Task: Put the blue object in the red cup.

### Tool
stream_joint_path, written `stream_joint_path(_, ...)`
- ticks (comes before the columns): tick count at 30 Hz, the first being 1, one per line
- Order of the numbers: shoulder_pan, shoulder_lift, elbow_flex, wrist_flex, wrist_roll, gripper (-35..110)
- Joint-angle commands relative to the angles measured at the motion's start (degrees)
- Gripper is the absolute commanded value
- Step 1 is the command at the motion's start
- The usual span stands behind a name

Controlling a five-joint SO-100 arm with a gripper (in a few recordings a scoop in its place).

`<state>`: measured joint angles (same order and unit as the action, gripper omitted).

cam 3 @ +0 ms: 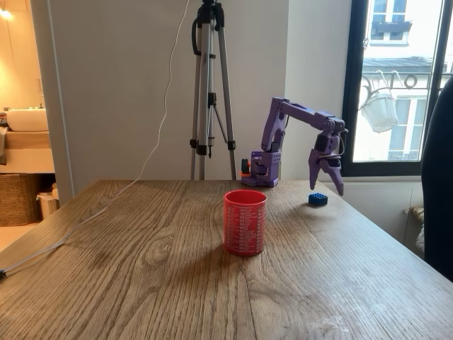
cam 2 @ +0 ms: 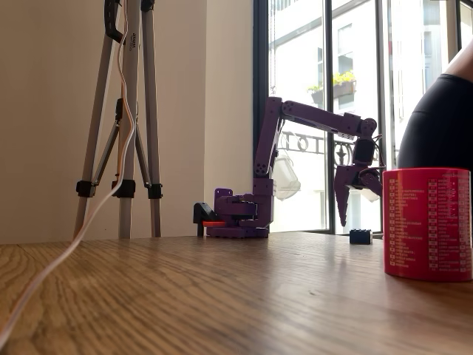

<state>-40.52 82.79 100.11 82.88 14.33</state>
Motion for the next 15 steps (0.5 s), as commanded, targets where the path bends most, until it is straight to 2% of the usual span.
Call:
stream_joint_path(1,-0.3,-1.8,0.9,-1.4,-1.1,50)
stream_joint_path(13,0.4,-5.9,0.9,-1.7,-1.8,44)
stream_joint_path(15,0.4,-5.9,0.9,-1.7,-1.9,32)
